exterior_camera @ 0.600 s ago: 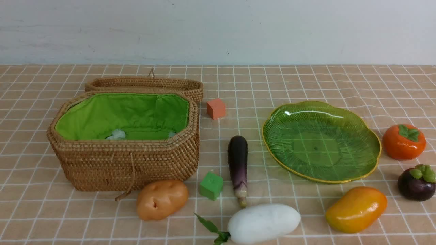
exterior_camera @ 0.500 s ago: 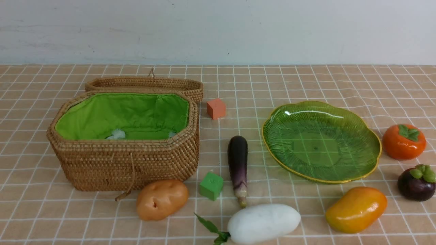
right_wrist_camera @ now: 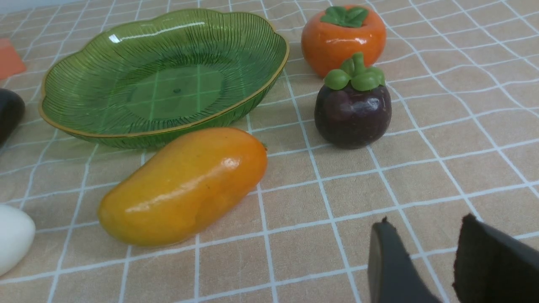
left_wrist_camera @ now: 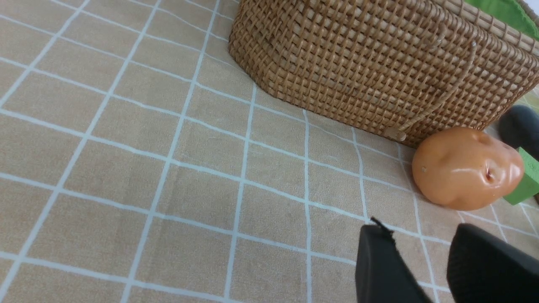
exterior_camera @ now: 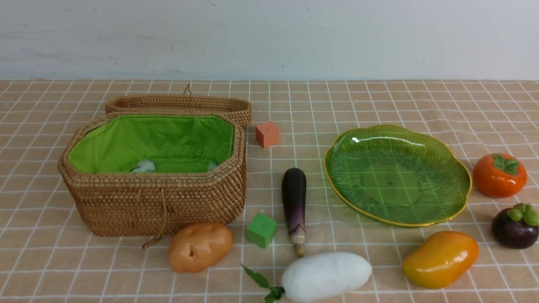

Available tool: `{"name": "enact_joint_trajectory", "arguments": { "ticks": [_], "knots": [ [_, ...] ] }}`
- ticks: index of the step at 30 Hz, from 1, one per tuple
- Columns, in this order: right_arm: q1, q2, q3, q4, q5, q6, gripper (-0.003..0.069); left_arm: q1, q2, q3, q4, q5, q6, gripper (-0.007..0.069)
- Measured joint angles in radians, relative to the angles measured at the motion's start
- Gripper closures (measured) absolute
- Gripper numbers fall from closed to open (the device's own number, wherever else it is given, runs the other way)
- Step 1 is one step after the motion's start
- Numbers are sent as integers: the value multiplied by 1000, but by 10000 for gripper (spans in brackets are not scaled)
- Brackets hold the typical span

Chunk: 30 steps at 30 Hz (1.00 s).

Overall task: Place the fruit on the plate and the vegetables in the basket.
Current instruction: Grab a potato with your left arm and place it in the basket on the left

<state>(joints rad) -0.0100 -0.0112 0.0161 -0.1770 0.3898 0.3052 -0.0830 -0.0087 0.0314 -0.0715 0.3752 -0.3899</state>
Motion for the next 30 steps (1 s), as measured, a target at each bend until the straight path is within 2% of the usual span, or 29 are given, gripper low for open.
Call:
{"name": "enact_joint_trajectory", "arguments": {
  "ticks": [9, 13, 16, 21, 23, 24, 25, 26, 28, 30],
  "knots": [
    [0, 0, 0, 0, 0, 0, 417, 0, 0, 0, -1, -6, 0, 386],
    [0, 0, 0, 0, 0, 0, 417, 0, 0, 0, -121, -94, -64, 386],
    [0, 0, 0, 0, 0, 0, 417, 0, 0, 0, -278, -213, -136, 386],
    [0, 0, 0, 0, 0, 0, 417, 0, 0, 0, -341, -345, -154, 395],
    [0, 0, 0, 0, 0, 0, 417, 0, 0, -4, -345, -339, -156, 419],
    [0, 0, 0, 0, 0, 0, 417, 0, 0, -21, -344, -297, -154, 466],
    [0, 0, 0, 0, 0, 0, 417, 0, 0, -29, -344, -284, -152, 480],
    [0, 0, 0, 0, 0, 0, 417, 0, 15, -74, -342, -221, -124, 554],
    [0, 0, 0, 0, -1, 0, 417, 0, 57, -139, -341, -153, -62, 631],
    [0, 0, 0, 0, -2, 0, 417, 0, 97, -198, -340, -96, 3, 638]
  ]
}}
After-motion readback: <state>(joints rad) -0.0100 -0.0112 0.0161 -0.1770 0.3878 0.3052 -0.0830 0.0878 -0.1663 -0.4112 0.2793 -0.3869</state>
